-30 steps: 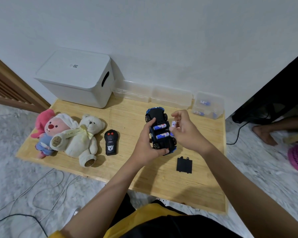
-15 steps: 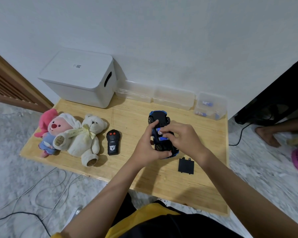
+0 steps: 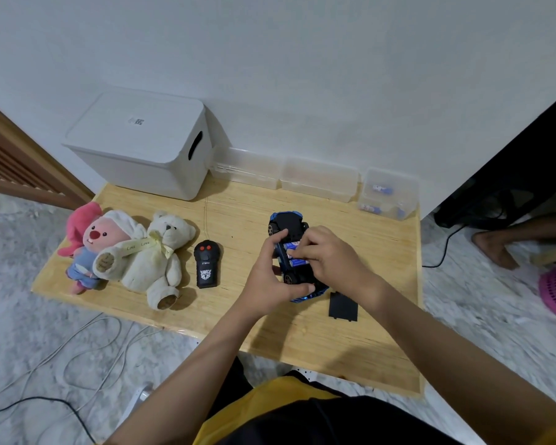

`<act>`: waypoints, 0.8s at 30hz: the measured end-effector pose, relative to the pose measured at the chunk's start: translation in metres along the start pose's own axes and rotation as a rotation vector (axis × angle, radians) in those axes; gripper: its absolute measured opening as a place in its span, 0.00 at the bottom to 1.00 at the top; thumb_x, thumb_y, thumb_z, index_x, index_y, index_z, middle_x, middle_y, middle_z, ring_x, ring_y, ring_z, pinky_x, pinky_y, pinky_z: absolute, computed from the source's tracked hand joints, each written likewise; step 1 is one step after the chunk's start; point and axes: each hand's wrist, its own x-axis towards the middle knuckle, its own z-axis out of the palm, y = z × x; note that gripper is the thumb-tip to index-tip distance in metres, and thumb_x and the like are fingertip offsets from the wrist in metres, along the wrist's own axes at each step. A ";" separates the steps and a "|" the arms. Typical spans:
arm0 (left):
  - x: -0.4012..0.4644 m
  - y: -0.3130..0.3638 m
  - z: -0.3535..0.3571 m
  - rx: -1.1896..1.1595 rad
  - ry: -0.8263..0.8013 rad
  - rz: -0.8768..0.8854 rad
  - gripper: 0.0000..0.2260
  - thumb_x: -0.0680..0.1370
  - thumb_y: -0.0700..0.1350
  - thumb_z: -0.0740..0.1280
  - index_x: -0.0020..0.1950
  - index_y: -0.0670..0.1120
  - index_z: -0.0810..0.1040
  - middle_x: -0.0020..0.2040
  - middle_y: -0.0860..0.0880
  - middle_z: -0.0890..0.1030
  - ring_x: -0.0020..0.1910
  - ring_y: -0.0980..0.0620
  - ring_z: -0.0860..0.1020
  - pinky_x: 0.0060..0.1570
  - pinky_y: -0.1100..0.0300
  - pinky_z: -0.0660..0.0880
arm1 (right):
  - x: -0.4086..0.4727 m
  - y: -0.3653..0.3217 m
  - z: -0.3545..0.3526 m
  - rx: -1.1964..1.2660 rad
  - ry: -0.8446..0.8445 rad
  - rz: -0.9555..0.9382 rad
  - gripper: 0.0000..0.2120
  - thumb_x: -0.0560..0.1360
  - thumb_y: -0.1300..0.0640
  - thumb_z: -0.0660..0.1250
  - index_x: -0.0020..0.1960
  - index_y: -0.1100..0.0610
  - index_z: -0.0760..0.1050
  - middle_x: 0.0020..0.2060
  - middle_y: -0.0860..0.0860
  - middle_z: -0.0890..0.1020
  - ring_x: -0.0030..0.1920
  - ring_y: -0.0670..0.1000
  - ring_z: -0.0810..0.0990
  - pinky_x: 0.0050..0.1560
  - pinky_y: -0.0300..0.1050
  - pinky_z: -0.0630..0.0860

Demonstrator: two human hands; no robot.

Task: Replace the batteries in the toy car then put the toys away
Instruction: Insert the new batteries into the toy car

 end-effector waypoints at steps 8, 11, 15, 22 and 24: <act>-0.009 -0.011 -0.004 -0.010 -0.074 -0.052 0.43 0.64 0.36 0.78 0.71 0.61 0.61 0.61 0.58 0.72 0.54 0.59 0.78 0.55 0.59 0.77 | -0.039 -0.003 -0.005 0.422 0.047 0.381 0.18 0.75 0.69 0.64 0.61 0.55 0.78 0.56 0.47 0.81 0.58 0.42 0.78 0.59 0.36 0.74; -0.013 -0.018 -0.004 -0.026 -0.086 -0.081 0.44 0.65 0.36 0.78 0.70 0.63 0.60 0.62 0.56 0.72 0.56 0.57 0.77 0.55 0.61 0.76 | -0.068 -0.008 -0.001 0.397 0.350 0.508 0.12 0.75 0.65 0.67 0.57 0.56 0.80 0.49 0.46 0.83 0.53 0.43 0.81 0.53 0.36 0.76; -0.022 -0.032 -0.003 -0.051 -0.099 -0.128 0.44 0.66 0.35 0.78 0.71 0.63 0.59 0.63 0.53 0.71 0.56 0.58 0.77 0.47 0.68 0.76 | -0.102 -0.002 0.006 0.183 0.324 0.922 0.08 0.76 0.57 0.67 0.54 0.53 0.80 0.46 0.48 0.80 0.43 0.43 0.78 0.44 0.33 0.72; -0.033 -0.038 0.004 -0.094 -0.126 -0.169 0.43 0.67 0.28 0.75 0.73 0.54 0.58 0.61 0.54 0.70 0.48 0.74 0.75 0.42 0.72 0.75 | -0.130 0.011 0.029 0.225 0.173 1.104 0.26 0.70 0.49 0.73 0.66 0.54 0.72 0.56 0.51 0.72 0.52 0.52 0.78 0.53 0.47 0.76; -0.034 -0.039 0.006 -0.099 -0.126 -0.166 0.43 0.67 0.28 0.75 0.73 0.54 0.58 0.62 0.53 0.70 0.49 0.75 0.74 0.42 0.73 0.74 | -0.132 0.014 0.035 0.216 0.099 1.108 0.33 0.69 0.47 0.74 0.70 0.54 0.67 0.60 0.53 0.69 0.56 0.52 0.76 0.59 0.51 0.76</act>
